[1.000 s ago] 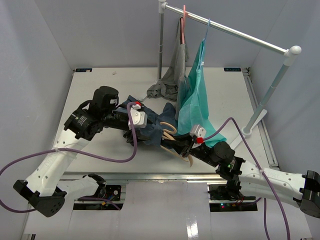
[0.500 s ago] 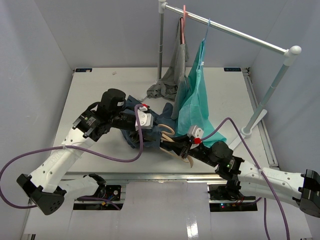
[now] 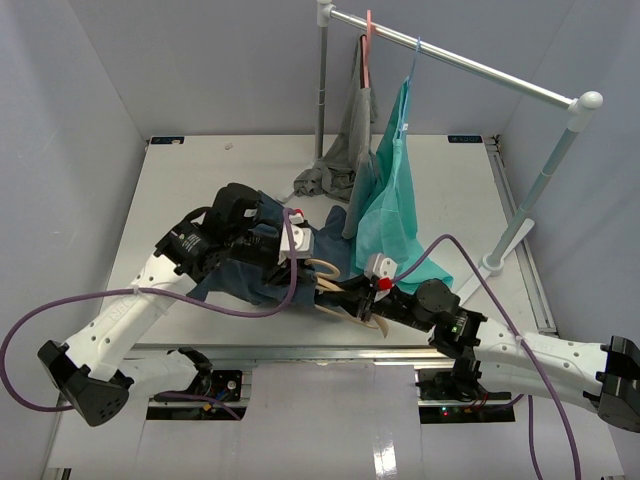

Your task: Place the t-shirt on the hanger

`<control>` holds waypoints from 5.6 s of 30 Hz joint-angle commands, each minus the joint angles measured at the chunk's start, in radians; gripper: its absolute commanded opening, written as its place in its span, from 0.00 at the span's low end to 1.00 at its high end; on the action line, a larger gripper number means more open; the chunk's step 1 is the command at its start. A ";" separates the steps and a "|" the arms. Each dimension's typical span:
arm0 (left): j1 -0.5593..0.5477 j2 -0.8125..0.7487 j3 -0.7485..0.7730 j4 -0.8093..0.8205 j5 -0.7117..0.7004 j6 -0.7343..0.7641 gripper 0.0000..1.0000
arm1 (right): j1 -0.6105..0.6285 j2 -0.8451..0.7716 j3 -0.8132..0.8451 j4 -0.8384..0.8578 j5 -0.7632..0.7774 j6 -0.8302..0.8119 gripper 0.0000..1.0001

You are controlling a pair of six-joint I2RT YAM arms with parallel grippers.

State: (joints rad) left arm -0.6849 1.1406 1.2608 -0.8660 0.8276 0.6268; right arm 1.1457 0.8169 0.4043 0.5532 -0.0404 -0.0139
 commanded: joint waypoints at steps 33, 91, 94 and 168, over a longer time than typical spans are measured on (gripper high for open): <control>-0.013 -0.355 -0.112 0.097 -0.580 -0.305 0.00 | -0.001 -0.125 0.176 -0.036 0.383 0.103 0.78; -0.013 -0.663 -0.205 0.200 -0.851 -0.678 0.00 | 0.170 0.626 0.377 0.082 0.778 0.165 0.08; -0.013 -0.691 -0.165 0.160 -0.790 -0.681 0.00 | 0.139 0.588 0.382 0.057 0.789 0.157 0.08; -0.013 -0.471 -0.377 0.426 -0.037 -0.547 0.00 | 0.011 0.248 0.701 -0.506 -0.276 -0.202 0.54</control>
State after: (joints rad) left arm -0.6968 0.6860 0.8913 -0.5313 0.7145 0.1050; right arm 1.1542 1.0273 1.0679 -0.0857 -0.2864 -0.1923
